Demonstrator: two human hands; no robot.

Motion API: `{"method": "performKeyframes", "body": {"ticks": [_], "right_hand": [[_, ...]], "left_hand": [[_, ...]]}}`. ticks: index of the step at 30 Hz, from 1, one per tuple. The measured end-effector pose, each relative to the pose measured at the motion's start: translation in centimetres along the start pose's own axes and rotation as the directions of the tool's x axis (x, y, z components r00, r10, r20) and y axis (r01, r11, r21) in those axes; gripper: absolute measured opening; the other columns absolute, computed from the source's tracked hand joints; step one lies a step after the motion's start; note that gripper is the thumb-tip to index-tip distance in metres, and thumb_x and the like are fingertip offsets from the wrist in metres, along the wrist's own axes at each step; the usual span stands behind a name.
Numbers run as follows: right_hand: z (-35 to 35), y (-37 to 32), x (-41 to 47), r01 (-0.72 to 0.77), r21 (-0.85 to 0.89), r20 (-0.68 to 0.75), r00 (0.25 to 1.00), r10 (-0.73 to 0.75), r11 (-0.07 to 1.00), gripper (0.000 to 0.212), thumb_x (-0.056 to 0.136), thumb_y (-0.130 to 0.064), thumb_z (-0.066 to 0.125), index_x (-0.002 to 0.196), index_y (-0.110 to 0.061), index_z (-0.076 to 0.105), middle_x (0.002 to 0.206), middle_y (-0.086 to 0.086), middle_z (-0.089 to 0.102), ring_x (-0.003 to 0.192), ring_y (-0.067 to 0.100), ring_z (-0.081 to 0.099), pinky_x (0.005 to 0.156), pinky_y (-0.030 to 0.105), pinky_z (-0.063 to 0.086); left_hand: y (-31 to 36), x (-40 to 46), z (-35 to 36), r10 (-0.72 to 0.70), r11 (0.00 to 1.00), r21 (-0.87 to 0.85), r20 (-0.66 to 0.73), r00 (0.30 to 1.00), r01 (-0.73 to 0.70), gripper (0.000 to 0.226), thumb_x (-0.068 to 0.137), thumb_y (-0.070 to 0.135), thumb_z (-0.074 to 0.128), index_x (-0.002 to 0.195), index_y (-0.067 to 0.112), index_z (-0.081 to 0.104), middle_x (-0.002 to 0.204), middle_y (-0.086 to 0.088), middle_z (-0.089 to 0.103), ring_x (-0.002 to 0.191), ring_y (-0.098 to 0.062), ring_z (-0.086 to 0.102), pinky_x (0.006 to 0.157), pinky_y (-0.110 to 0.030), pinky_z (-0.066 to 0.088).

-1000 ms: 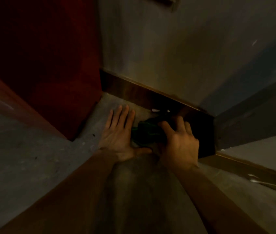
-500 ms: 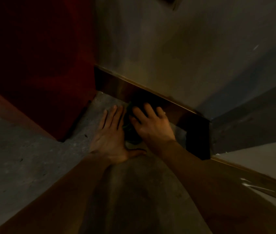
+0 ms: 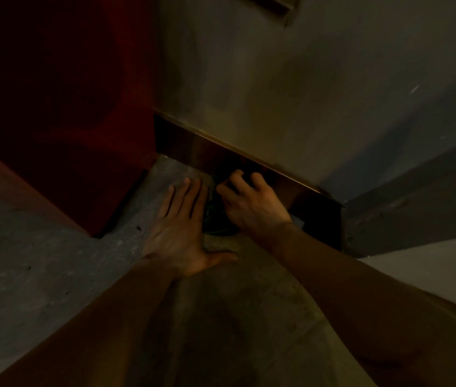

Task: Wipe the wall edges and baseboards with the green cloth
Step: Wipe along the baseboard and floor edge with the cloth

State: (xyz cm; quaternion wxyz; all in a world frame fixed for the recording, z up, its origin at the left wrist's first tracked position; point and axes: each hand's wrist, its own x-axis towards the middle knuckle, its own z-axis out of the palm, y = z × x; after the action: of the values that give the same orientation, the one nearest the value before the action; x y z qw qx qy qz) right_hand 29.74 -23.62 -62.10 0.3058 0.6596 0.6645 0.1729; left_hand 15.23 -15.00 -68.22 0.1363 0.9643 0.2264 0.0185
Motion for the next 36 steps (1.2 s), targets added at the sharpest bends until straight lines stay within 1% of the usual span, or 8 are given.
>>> {"method": "performKeyframes", "body": {"ticks": [2, 6, 14, 18, 23, 27, 33, 36], "right_hand": [[-0.1, 0.1, -0.3, 0.002, -0.013, 0.022, 1.0, -0.002, 1.0, 0.032, 0.085, -0.019, 0.043, 0.103, -0.016, 0.069, 0.125, 0.005, 0.048, 0.121, 0.039, 0.036, 0.082, 0.047, 0.041], [-0.2, 0.4, -0.7, 0.014, -0.03, 0.087, 0.996, -0.012, 0.999, 0.019, 0.081, -0.022, 0.059, 0.096, -0.017, 0.071, 0.127, 0.006, 0.046, 0.121, 0.041, 0.033, 0.082, 0.048, 0.039], [0.5, 0.5, -1.8, -0.022, 0.001, 0.111, 0.994, 0.022, 1.0, 0.026, 0.075, -0.02, 0.053, 0.092, -0.018, 0.072, 0.125, 0.006, 0.049, 0.119, 0.042, 0.033, 0.08, 0.047, 0.038], [0.9, 0.6, -2.3, -0.035, 0.003, 0.165, 0.986, 0.034, 0.999, 0.02, 0.077, -0.027, 0.065, 0.094, -0.022, 0.072, 0.128, 0.005, 0.047, 0.119, 0.042, 0.031, 0.081, 0.048, 0.035], [1.2, 0.7, -3.0, -0.069, 0.025, 0.167, 0.984, 0.063, 0.997, 0.032, 0.074, -0.023, 0.048, 0.094, -0.022, 0.073, 0.126, 0.005, 0.049, 0.117, 0.042, 0.03, 0.08, 0.048, 0.033], [1.0, 0.6, -3.5, -0.1, 0.072, 0.171, 0.981, 0.087, 0.992, 0.04, 0.073, -0.019, 0.038, 0.092, -0.021, 0.073, 0.124, 0.005, 0.051, 0.117, 0.042, 0.032, 0.081, 0.048, 0.034], [0.7, 0.6, -3.8, -0.147, 0.115, 0.194, 0.973, 0.123, 0.982, 0.043, 0.076, -0.017, 0.035, 0.096, -0.021, 0.072, 0.129, 0.004, 0.046, 0.121, 0.042, 0.032, 0.085, 0.05, 0.036], [0.7, 0.6, -4.0, -0.188, 0.13, 0.215, 0.964, 0.158, 0.974, 0.03, 0.082, -0.018, 0.047, 0.102, -0.02, 0.07, 0.133, 0.005, 0.041, 0.123, 0.041, 0.028, 0.087, 0.051, 0.036]], "left_hand": [[0.0, 0.0, -0.1, 0.0, 1.0, 0.007, -0.002, 1.0, 0.0, 0.139, 0.062, 0.105, 0.022, 0.157, 0.006, 0.004, 0.167, -0.013, 0.001, 0.152, -0.025, -0.014, 0.124, -0.05, 0.0], [0.1, 0.0, -0.1, -0.004, 1.0, 0.018, 0.006, 1.0, 0.004, 0.138, 0.061, 0.105, 0.016, 0.157, 0.007, -0.001, 0.167, -0.012, -0.005, 0.151, -0.025, -0.019, 0.123, -0.05, -0.002], [0.0, 0.1, 0.0, -0.008, 1.0, 0.028, 0.009, 1.0, 0.008, 0.139, 0.061, 0.105, 0.017, 0.157, 0.006, 0.005, 0.167, -0.014, 0.001, 0.152, -0.025, -0.013, 0.123, -0.051, 0.001], [0.0, 0.1, 0.1, -0.011, 1.0, 0.024, 0.015, 1.0, 0.011, 0.138, 0.061, 0.105, 0.017, 0.157, 0.007, 0.003, 0.167, -0.013, -0.001, 0.152, -0.025, -0.015, 0.124, -0.051, 0.0], [0.1, 0.0, -0.1, -0.006, 1.0, 0.005, 0.022, 1.0, 0.005, 0.139, 0.06, 0.106, 0.017, 0.157, 0.008, -0.001, 0.167, -0.01, -0.007, 0.151, -0.023, -0.02, 0.123, -0.049, -0.006], [0.1, 0.0, -0.5, 0.0, 1.0, -0.004, 0.033, 0.999, 0.001, 0.139, 0.06, 0.106, 0.016, 0.157, 0.009, -0.005, 0.167, -0.01, -0.009, 0.151, -0.023, -0.021, 0.123, -0.049, -0.006], [0.1, -0.1, -0.4, -0.009, 1.0, 0.005, 0.035, 0.999, 0.009, 0.136, 0.062, 0.105, 0.016, 0.157, 0.01, -0.008, 0.167, -0.01, -0.01, 0.15, -0.023, -0.023, 0.123, -0.05, -0.002], [0.1, 0.0, -0.4, -0.016, 1.0, -0.013, 0.032, 0.999, 0.017, 0.137, 0.06, 0.106, 0.018, 0.157, 0.012, -0.007, 0.167, -0.009, -0.01, 0.15, -0.021, -0.023, 0.123, -0.05, -0.003]]}}
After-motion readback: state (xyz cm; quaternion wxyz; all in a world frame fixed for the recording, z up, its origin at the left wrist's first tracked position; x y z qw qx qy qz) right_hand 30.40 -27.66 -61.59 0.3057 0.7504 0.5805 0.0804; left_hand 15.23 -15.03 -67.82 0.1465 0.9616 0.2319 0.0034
